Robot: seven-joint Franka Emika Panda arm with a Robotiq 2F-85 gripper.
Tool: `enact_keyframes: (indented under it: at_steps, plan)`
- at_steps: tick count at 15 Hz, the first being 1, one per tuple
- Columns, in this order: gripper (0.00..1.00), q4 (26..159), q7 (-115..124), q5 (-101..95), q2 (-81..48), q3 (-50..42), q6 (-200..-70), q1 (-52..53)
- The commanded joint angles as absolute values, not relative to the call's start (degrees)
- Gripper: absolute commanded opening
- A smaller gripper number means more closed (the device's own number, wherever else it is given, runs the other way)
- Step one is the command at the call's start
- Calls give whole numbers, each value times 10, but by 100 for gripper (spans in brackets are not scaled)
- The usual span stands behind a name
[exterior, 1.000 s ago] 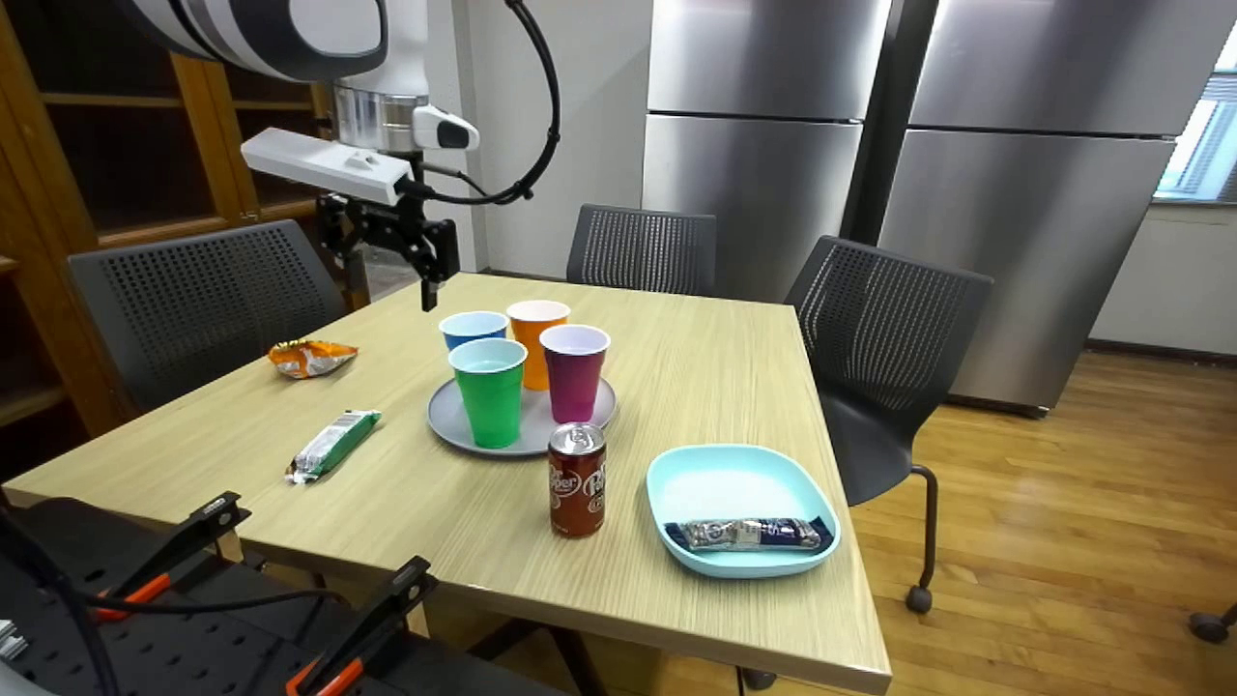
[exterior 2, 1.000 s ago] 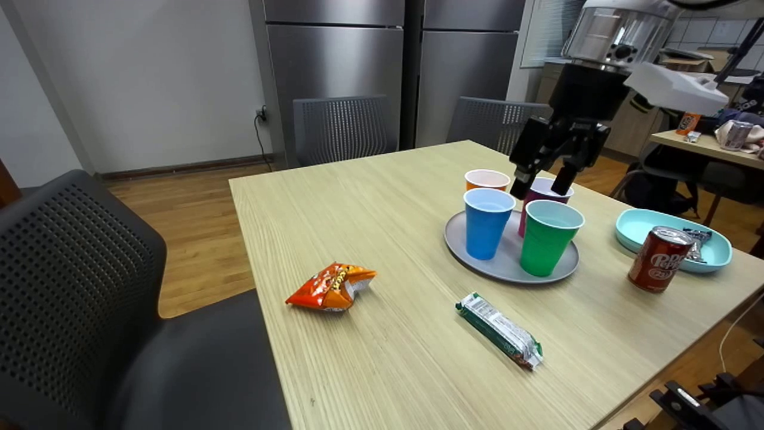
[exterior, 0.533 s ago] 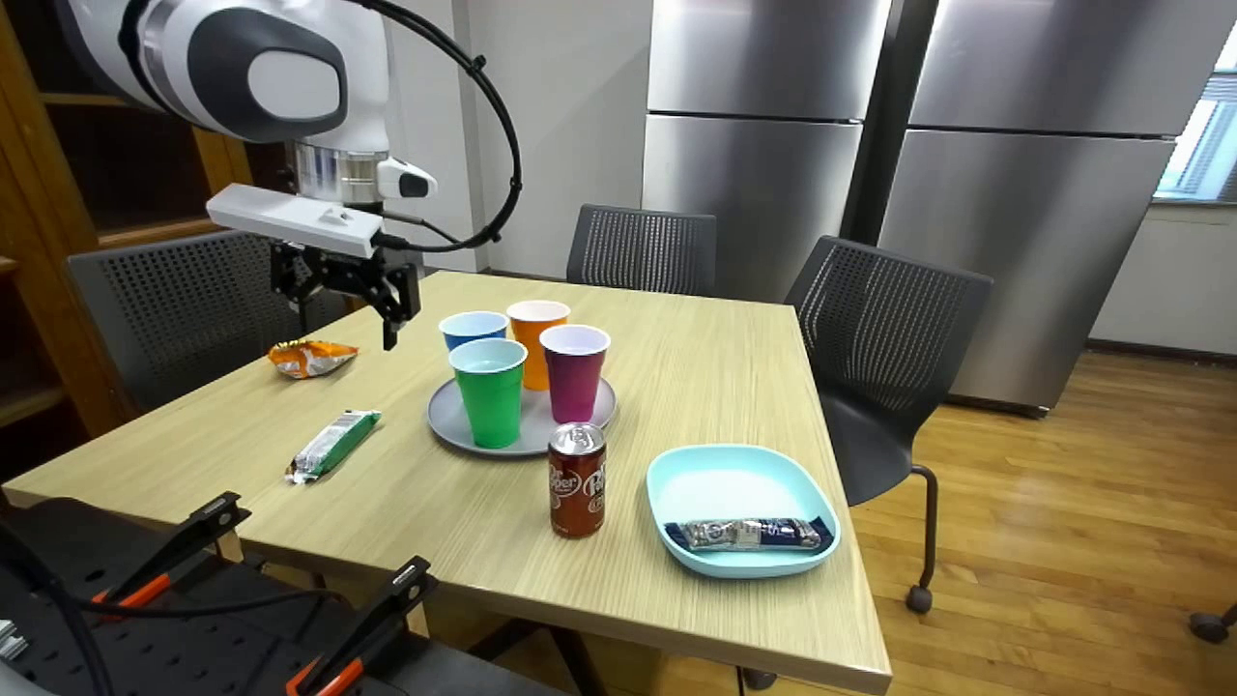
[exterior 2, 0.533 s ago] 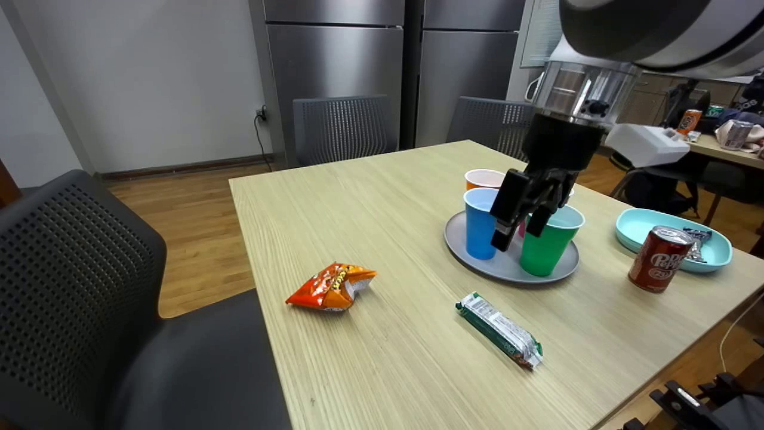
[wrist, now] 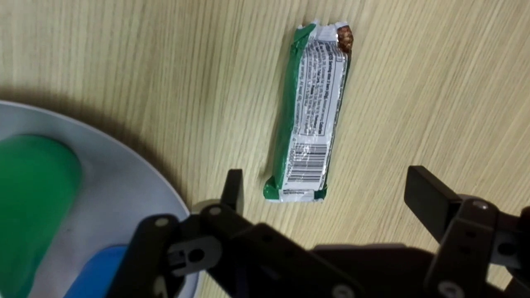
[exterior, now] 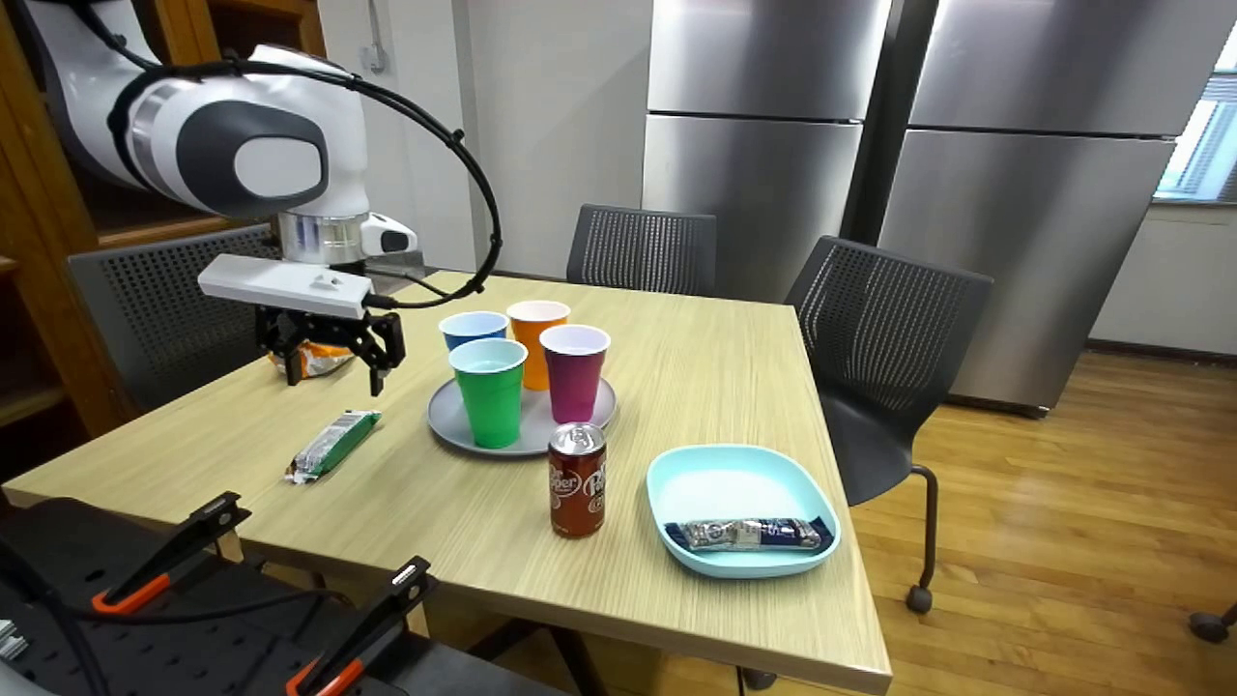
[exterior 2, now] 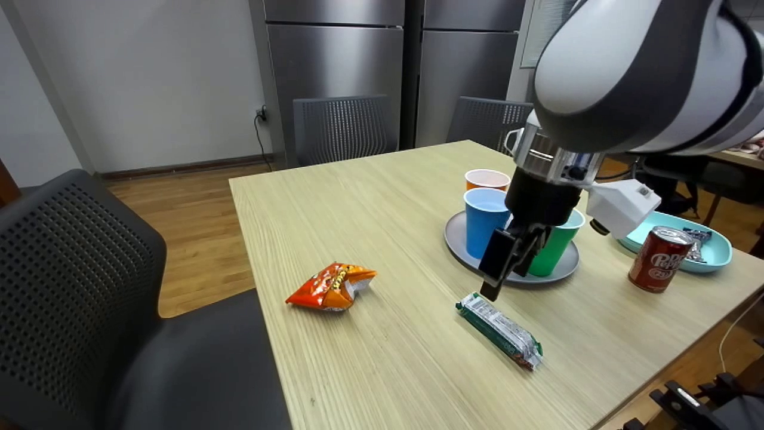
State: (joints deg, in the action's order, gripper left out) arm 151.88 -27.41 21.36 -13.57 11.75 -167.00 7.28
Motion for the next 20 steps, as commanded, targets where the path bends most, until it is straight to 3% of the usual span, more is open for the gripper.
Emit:
enact_keyframes:
  at_steps: [1, 10, 20]
  plan:
    - [100, 1531, -262, 167, -167, 149, -1725, 34]
    - [100, 1541, -168, 40, -228, 145, -1810, 11]
    - [100, 1543, -68, 6, -246, 94, -1860, 83]
